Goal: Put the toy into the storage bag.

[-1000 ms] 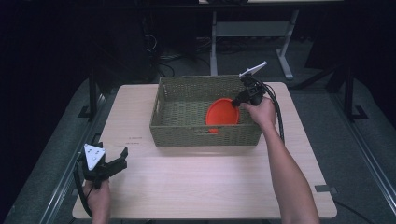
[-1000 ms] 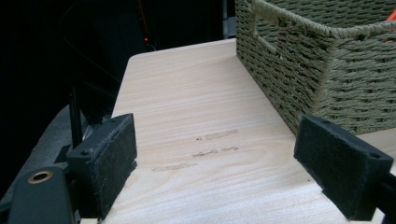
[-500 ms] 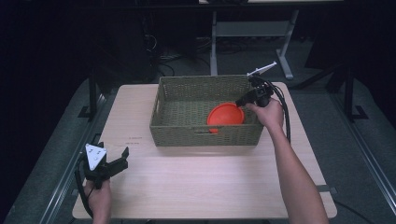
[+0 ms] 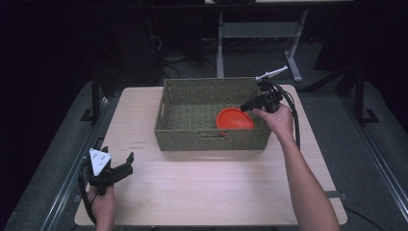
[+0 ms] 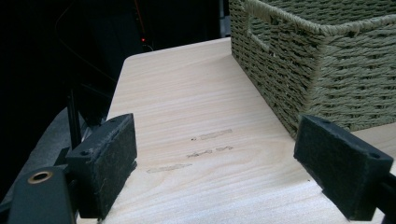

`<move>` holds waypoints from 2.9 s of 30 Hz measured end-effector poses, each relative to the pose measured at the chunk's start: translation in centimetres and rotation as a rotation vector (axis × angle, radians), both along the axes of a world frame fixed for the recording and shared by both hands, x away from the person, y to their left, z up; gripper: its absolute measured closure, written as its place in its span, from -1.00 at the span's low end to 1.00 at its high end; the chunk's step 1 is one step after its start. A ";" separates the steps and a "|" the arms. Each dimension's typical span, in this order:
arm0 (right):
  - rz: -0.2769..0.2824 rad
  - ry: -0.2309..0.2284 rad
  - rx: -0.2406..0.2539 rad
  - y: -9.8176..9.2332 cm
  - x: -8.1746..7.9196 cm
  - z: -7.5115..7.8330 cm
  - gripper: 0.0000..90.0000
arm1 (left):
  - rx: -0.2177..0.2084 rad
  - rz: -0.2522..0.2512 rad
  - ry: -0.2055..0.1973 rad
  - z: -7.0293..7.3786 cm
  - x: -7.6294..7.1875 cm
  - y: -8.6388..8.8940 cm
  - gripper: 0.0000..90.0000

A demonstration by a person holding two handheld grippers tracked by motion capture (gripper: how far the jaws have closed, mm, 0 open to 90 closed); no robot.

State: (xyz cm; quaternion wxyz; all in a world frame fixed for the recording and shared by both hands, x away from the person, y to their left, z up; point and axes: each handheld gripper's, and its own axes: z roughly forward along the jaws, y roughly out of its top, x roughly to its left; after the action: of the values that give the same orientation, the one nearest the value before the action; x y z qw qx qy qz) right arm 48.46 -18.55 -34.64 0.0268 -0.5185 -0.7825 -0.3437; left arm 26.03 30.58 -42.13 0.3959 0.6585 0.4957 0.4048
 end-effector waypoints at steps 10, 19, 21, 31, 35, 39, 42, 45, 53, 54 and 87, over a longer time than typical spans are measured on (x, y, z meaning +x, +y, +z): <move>0.011 -0.009 -0.003 -0.5 -0.8 0.6 -0.20 | 0.000 0.002 0.001 0.0 0.0 0.0 -0.72; 0.038 -0.030 -0.001 -0.4 -1.9 1.8 -0.31 | -0.001 0.001 -0.004 -0.1 0.0 0.0 -0.72; 0.043 -0.027 0.012 -0.5 -2.0 1.9 -0.32 | -0.001 0.003 -0.001 0.0 0.0 0.0 -0.72; 0.039 -0.043 0.028 -1.1 -2.8 2.7 -0.37 | -0.002 0.010 -0.004 0.0 -0.1 0.1 -0.72; 0.042 -0.049 0.046 -1.7 -3.4 2.7 -0.37 | -0.004 0.009 -0.006 0.0 -0.1 0.1 -0.72; 0.033 -0.051 0.061 -2.3 -3.8 2.7 -0.40 | -0.004 0.007 -0.003 0.0 -0.1 0.0 -0.72; 0.032 -0.054 0.064 -2.8 -4.2 2.8 -0.44 | 0.000 0.006 -0.003 0.0 -0.2 0.0 -0.72; 0.031 -0.062 0.078 -3.2 -4.6 2.9 -0.44 | -0.003 0.009 -0.002 0.0 -0.2 0.1 -0.72; 0.033 -0.062 0.082 -3.8 -5.4 2.7 -0.48 | -0.002 0.008 -0.001 0.0 -0.2 0.1 -0.72; 0.033 -0.067 0.080 -3.9 -5.5 2.7 -0.49 | -0.003 0.008 -0.003 0.0 -0.2 0.1 -0.72; 0.007 -0.077 0.113 -7.9 -9.3 1.2 -0.48 | 0.010 0.004 0.004 0.0 -0.2 -0.1 -0.72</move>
State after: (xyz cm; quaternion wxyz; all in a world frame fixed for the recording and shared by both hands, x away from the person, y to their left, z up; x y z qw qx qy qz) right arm 39.14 -26.47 -33.40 0.0271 -0.4997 -0.7640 -0.4072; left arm 25.80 30.50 -42.15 0.3911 0.6603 0.4956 0.4067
